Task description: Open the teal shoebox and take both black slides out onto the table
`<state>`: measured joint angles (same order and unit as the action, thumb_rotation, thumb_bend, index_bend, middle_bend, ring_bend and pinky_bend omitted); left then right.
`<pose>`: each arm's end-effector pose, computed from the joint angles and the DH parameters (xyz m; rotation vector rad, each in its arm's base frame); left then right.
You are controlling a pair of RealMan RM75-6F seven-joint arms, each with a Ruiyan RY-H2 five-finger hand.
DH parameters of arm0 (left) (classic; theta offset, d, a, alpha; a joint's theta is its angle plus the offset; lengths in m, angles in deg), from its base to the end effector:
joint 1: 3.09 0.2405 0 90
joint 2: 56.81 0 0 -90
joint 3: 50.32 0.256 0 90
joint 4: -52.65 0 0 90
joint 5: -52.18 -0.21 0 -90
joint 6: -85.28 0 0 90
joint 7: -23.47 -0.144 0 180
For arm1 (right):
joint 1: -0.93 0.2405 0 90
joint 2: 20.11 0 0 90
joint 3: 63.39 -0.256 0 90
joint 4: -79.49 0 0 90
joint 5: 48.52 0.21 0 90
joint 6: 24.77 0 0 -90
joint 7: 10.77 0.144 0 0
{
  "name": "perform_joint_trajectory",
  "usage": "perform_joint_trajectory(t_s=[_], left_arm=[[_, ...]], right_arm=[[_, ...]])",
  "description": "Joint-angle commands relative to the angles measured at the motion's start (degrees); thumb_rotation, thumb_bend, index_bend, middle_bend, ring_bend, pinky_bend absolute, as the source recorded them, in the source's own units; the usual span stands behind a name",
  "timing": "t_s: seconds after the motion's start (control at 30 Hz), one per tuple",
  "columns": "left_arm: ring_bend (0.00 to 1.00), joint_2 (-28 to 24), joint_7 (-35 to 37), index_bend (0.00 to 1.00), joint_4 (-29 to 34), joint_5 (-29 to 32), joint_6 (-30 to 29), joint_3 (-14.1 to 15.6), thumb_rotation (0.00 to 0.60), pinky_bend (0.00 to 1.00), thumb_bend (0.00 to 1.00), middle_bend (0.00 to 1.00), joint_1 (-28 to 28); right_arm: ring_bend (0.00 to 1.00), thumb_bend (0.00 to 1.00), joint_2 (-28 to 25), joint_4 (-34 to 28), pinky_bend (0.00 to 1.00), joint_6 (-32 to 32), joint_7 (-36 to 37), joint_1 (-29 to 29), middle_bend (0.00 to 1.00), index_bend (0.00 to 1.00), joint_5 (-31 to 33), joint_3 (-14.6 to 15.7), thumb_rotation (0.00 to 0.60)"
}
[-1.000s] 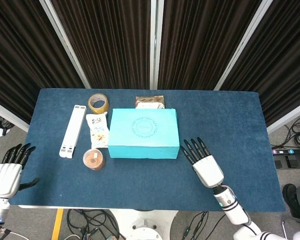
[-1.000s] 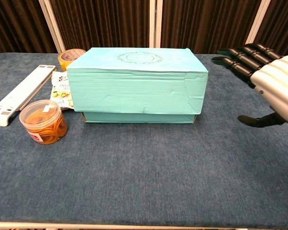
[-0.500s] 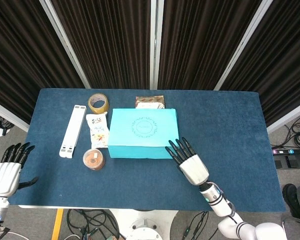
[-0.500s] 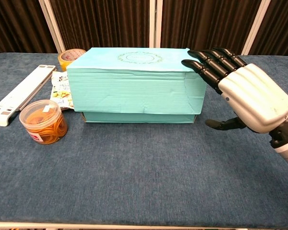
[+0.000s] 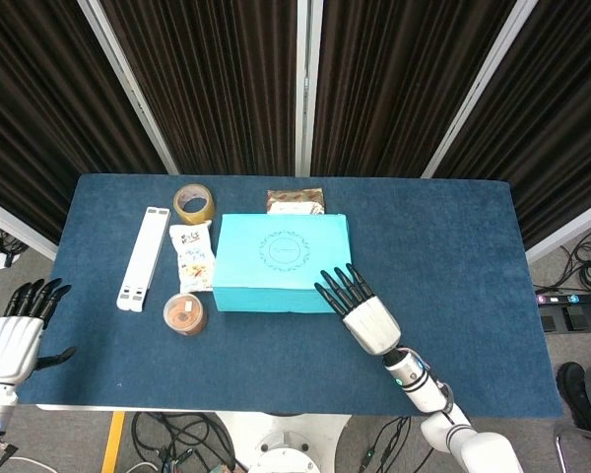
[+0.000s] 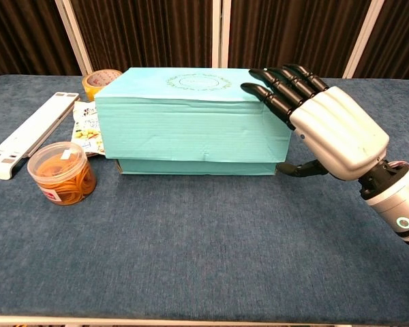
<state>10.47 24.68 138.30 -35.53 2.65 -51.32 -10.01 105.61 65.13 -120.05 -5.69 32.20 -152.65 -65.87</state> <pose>-0.3240 0.1870 0.1409 -1.4779 -0.8915 -0.8677 -0.1917 -0.2831 -0.0774 1.7889 -0.1865 1.3089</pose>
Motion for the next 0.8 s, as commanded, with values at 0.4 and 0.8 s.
perform_joint_trajectory(t_s=[0.4,0.8], left_arm=[[0.00,0.2,0.9,0.11,-0.8,-0.4,-0.7,-0.3,0.600,0.06,0.12,0.06,-0.3],[0.00,1.4,1.2,0.11,-2.9,-0.6,-1.4,-0.6,0.600,0.06,0.12,0.06,-0.4]], right_arm=[[0.00,0.00,1.4,4.3,0.00,1.4,-0.5,1.5,0.00,0.00,1.9,2.8,0.600],[0.00,0.00,1.3,5.2,0.00,3.2,-0.2,2.6,0.00,0.00,4.0,3.5,0.600]])
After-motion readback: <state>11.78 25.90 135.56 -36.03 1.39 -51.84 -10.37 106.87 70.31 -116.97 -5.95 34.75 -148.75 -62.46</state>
